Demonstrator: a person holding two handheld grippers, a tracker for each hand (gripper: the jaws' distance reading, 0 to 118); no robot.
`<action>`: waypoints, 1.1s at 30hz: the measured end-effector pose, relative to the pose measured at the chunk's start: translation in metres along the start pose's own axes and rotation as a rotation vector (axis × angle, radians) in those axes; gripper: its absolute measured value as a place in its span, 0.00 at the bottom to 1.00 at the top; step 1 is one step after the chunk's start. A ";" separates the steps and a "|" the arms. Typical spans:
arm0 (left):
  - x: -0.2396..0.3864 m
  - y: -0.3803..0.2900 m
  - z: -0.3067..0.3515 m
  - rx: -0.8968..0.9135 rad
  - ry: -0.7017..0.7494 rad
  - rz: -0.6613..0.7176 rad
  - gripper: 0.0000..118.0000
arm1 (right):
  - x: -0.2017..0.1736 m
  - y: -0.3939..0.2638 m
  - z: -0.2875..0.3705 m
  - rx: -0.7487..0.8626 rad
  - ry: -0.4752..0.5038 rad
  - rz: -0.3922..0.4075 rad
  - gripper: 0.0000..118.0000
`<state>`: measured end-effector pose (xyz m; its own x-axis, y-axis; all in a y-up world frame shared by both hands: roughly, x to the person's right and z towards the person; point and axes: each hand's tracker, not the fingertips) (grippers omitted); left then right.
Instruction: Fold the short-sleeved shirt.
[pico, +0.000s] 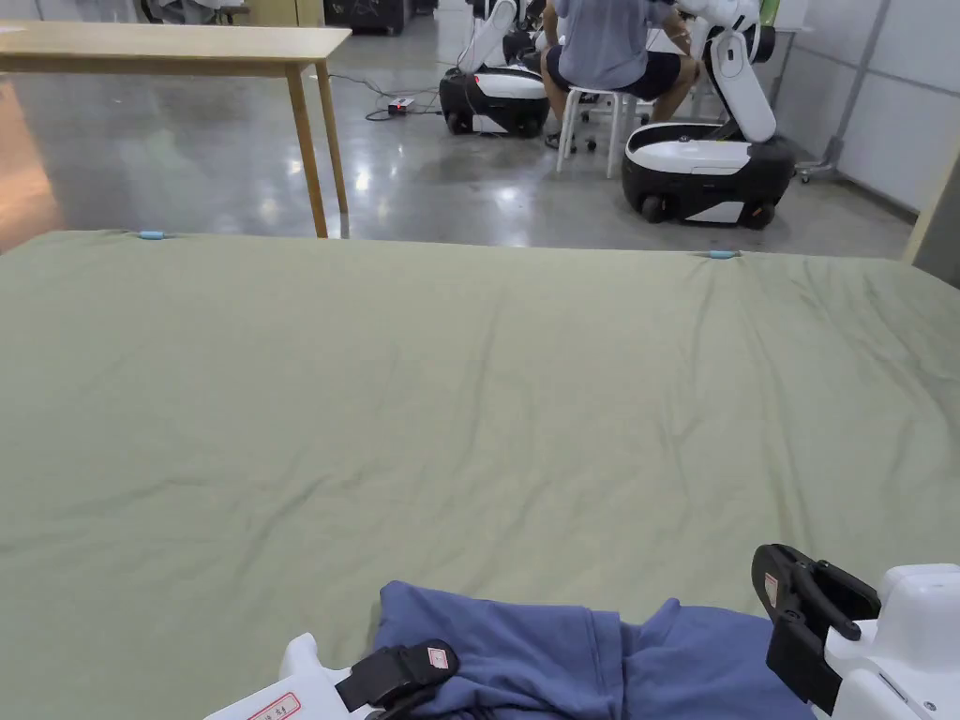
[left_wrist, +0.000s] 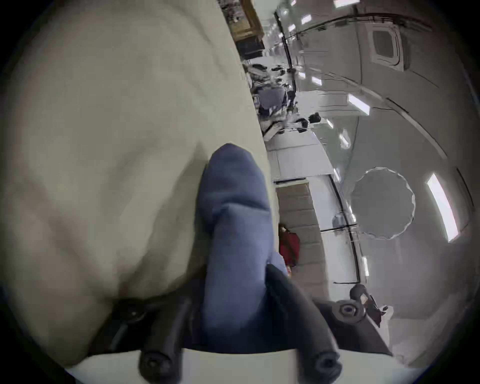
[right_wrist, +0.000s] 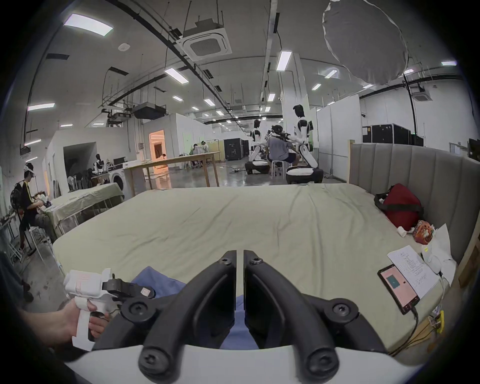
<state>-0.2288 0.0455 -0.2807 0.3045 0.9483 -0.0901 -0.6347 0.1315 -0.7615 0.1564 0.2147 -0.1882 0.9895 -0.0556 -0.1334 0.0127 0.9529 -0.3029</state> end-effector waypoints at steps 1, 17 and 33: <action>0.002 0.000 0.003 0.017 0.023 -0.015 0.11 | 0.001 0.000 0.001 0.000 -0.001 0.000 0.05; 0.163 -0.059 -0.011 0.109 0.474 -1.154 0.11 | 0.004 -0.002 0.001 0.005 0.001 -0.014 0.05; 0.161 -0.120 -0.070 -0.079 0.159 -1.118 0.81 | 0.026 -0.011 0.013 -0.048 -0.045 -0.040 0.05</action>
<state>-0.0541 0.1623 -0.2487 0.7635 0.2618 0.5904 0.0953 0.8585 -0.5039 0.1842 0.2065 -0.1762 0.9939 -0.0790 -0.0775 0.0469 0.9349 -0.3519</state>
